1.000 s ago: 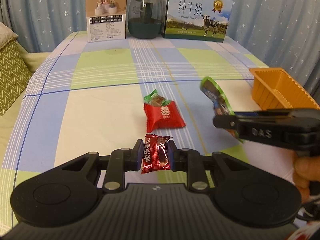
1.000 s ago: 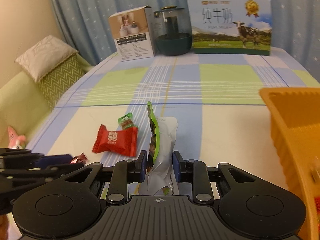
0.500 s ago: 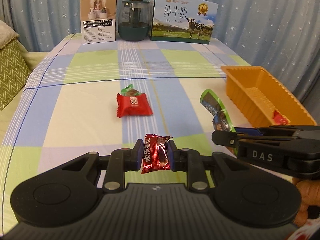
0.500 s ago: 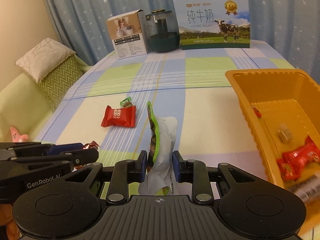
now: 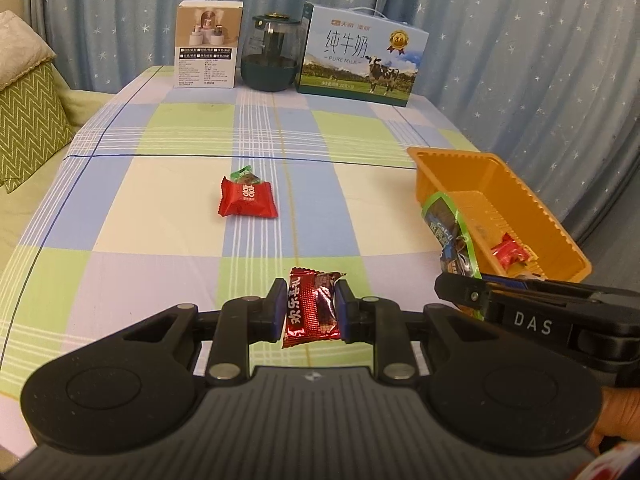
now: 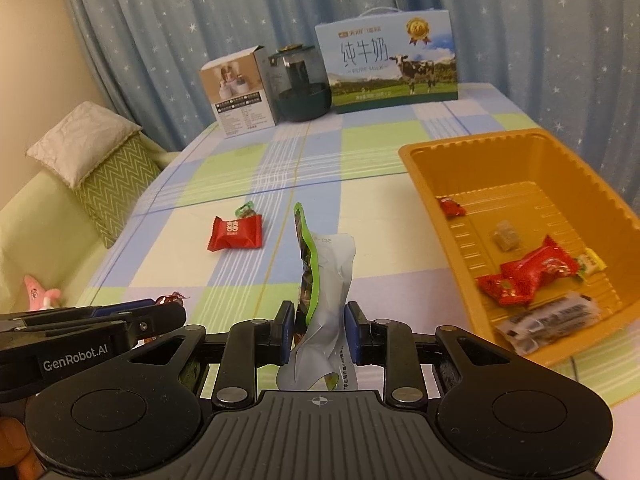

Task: Organize snacks
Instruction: 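Carry the candy and the pouch with both grippers over the orange tray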

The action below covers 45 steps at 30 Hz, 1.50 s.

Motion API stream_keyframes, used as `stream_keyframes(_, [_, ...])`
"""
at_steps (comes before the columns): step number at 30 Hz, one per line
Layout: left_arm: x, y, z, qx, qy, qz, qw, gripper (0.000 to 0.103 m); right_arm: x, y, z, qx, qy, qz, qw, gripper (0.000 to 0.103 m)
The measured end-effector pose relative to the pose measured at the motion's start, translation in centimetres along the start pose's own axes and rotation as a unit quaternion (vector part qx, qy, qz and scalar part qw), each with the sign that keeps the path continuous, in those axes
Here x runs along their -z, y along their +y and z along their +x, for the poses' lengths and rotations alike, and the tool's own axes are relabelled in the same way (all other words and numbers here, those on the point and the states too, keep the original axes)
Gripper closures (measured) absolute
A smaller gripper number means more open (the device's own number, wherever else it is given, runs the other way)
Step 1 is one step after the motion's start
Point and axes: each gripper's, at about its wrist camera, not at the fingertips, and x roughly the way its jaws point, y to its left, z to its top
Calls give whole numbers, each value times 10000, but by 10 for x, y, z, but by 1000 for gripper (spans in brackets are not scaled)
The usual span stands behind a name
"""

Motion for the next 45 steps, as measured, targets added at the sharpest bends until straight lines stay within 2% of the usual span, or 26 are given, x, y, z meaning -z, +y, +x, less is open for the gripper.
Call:
stream_keyframes(15, [12, -29, -21, 160, -21, 77, 9998, 81, 22, -9, -48, 157, -107, -99, 9998, 76])
stream_keyframes(27, [11, -68, -23, 484, 7, 212, 9986, 81, 29, -36, -86, 519, -289, -9, 9982, 76])
stream_keyframes(45, [-8, -140, -7, 1062, 37, 550, 9928, 81, 16, -97, -115, 882, -525, 650, 9926, 76])
